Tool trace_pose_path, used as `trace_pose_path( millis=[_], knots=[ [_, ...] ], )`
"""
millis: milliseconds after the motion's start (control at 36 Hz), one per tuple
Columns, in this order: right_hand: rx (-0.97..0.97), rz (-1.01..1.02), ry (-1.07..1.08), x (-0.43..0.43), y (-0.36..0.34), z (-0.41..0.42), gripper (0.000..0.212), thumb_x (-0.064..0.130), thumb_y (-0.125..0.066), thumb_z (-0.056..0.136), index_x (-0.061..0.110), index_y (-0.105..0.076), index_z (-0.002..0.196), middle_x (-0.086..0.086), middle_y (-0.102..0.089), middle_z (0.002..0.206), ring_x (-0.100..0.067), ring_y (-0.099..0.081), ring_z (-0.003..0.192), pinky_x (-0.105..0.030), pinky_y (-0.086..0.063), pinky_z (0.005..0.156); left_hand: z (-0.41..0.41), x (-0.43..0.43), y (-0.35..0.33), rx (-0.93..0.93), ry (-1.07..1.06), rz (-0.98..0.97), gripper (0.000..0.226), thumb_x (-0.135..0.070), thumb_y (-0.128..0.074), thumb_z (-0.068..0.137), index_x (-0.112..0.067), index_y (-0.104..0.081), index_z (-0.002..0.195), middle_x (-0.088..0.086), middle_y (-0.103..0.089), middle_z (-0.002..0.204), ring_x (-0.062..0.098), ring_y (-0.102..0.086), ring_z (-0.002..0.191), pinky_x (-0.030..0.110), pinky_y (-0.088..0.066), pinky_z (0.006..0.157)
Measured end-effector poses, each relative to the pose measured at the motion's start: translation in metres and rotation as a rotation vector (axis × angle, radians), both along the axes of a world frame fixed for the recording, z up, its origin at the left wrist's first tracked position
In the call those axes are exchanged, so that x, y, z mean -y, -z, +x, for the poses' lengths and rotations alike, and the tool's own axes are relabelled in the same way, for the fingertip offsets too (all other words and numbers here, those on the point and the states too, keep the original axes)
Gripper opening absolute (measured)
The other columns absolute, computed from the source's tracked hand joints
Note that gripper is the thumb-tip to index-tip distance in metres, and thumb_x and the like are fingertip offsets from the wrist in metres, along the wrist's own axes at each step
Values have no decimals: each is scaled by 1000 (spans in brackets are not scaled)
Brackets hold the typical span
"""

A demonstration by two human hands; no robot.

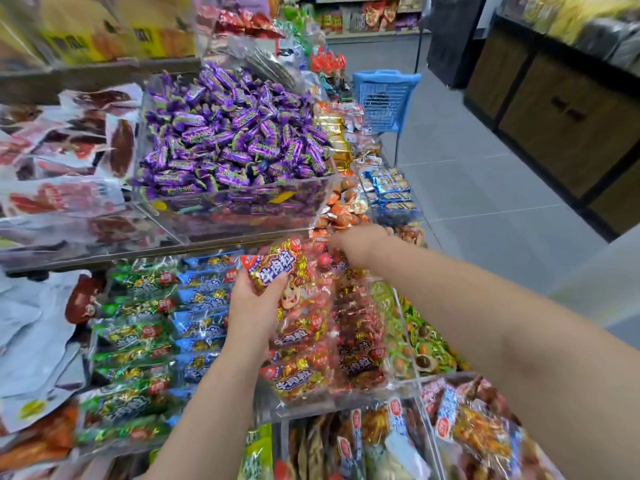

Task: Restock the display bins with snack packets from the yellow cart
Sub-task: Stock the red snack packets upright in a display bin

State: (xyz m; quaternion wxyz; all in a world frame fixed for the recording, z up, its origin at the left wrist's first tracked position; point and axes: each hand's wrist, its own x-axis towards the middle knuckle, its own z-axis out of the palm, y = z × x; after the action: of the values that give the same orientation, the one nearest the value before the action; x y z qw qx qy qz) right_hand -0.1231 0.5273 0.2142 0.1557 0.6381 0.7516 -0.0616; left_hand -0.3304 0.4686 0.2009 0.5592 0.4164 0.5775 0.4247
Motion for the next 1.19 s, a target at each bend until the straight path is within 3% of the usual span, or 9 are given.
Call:
trace_pose_path(
  millis=[222,306,417,528,667,750,861,972,1194],
  knots=[
    [37,297,-14,20,36,9,70,58,-57,79,18,-35,132,-11,-37,130,-32,-32,124,-45,-26,107,-3,-5,-2,92,-7,-88,29,-22,-68,87,-19,-57,113,3,-73,103,29,-70,95,57,-52,88],
    [48,400,-61,22,47,9,68,46,-57,86,18,-26,139,-12,-31,138,-33,-27,128,-45,-20,108,2,-3,-3,135,5,-87,22,-25,-66,89,-27,-57,108,-6,-69,108,26,-65,106,58,-47,97],
    [-14,382,38,15,53,5,65,38,-56,89,27,-21,143,-8,-29,141,-30,-23,132,-43,-14,112,6,-3,-7,194,16,-192,79,-34,-64,89,-25,-16,152,3,-33,154,29,-38,137,60,-28,110],
    [-124,276,133,10,47,-2,69,34,-55,90,31,-15,146,-10,-14,150,-31,-7,141,-46,3,115,-1,-2,-10,185,87,-179,46,-33,-63,90,-20,-45,130,3,-66,123,25,-63,111,56,-45,99],
    [-891,453,299,23,0,8,30,12,-52,90,18,-64,117,-8,-55,124,-19,-50,115,-25,-41,90,-5,-4,-17,75,124,-82,90,-54,-75,66,-20,-39,142,6,-53,139,29,-53,125,57,-42,102],
    [-1348,139,374,37,-31,8,31,33,-66,85,39,-58,114,10,-62,116,6,-59,96,-6,-46,70,4,-2,-18,-56,247,-16,46,-45,-65,86,-22,-52,124,3,-64,123,19,-64,109,50,-49,96],
    [-938,-100,141,46,-38,9,61,44,-77,71,39,-53,126,16,-60,121,-2,-55,109,-21,-43,92,25,-4,-10,-214,455,124,50,-42,-61,90,-29,-45,136,-6,-55,135,15,-52,125,41,-44,104],
    [-694,7,127,51,-36,35,30,39,-79,71,26,-65,94,17,-52,73,1,-46,66,-10,-36,58,32,-8,0,-596,525,271,86,-66,-61,75,-33,-27,147,-2,-31,152,19,-20,144,42,-24,115],
    [-637,213,318,45,-25,57,39,38,-76,75,26,-63,110,15,-55,84,-10,-55,78,-21,-37,59,53,-21,28,-1363,719,377,96,-70,-32,89,-13,14,151,10,18,160,30,21,145,48,14,114]
  ],
)
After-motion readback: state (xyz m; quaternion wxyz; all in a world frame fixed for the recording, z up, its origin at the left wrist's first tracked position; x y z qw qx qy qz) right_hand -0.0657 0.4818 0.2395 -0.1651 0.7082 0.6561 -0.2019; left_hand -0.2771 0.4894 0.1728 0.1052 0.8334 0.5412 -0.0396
